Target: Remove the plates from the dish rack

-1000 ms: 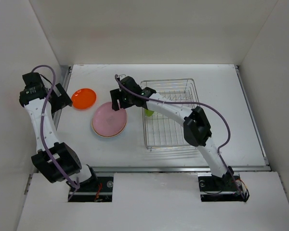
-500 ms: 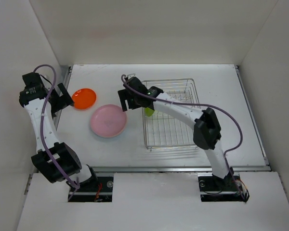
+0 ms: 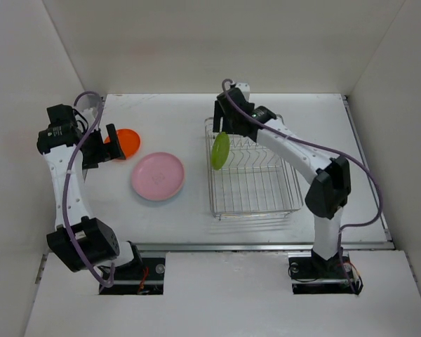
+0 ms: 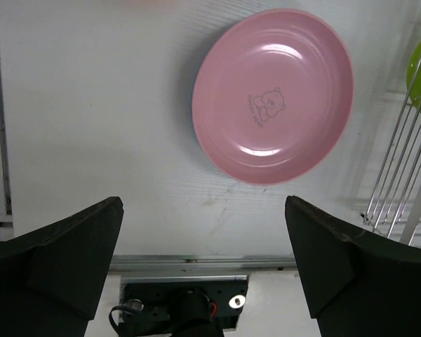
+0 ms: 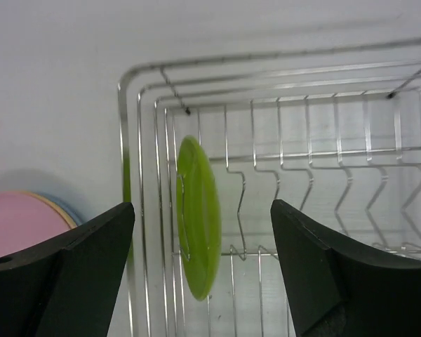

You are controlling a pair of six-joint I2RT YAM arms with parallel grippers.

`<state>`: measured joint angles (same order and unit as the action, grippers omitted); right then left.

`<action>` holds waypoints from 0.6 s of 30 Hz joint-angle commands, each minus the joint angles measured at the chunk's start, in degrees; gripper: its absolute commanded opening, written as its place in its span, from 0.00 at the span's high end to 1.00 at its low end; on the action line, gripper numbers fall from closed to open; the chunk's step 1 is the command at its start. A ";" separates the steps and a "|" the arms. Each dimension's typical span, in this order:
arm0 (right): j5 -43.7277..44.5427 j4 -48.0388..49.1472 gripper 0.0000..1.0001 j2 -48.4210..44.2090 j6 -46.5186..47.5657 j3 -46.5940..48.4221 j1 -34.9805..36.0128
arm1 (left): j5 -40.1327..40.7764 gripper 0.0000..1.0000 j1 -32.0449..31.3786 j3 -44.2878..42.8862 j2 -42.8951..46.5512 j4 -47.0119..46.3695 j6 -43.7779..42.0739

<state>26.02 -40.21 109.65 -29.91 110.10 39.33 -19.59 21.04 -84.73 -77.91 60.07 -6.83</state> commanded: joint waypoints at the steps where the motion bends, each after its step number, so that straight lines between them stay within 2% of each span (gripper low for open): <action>1: -6.50 -1.46 0.16 3.72 -1.03 -1.82 0.58 | -1.15 0.00 -0.30 -0.61 1.97 2.24 -2.66; 5: -7.83 -0.93 0.27 5.49 -1.82 -3.05 -0.74 | 0.78 0.00 -0.30 -0.61 1.97 2.77 -3.19; 6: -7.31 -0.93 0.38 6.01 -2.51 -3.66 -0.75 | 0.79 0.00 -0.30 -0.09 1.97 2.77 -3.19; 8: -6.60 -0.93 0.54 6.02 -3.22 -4.28 -0.75 | 0.79 0.00 -0.30 -0.09 1.97 2.77 -3.19; 9: -5.81 -0.40 0.73 5.15 -3.75 -4.28 -0.75 | 0.79 0.00 -0.30 -0.09 2.49 2.77 -3.71; 11: -3.98 -0.40 0.89 3.57 -4.27 -4.81 -0.75 | 0.79 0.00 -0.30 -0.09 2.50 2.77 -3.72; 13: -2.47 -0.40 1.00 0.41 -4.28 -5.34 -0.75 | 0.79 0.00 -0.30 -0.09 2.50 2.77 -3.72; 18: 8.22 -4.78 1.00 -6.28 -4.81 0.17 1.88 | -1.49 0.00 -0.82 -0.61 2.50 3.30 -4.77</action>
<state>25.80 -44.56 111.94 -33.28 104.40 39.68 -19.27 20.64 -84.73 -77.43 62.06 -9.98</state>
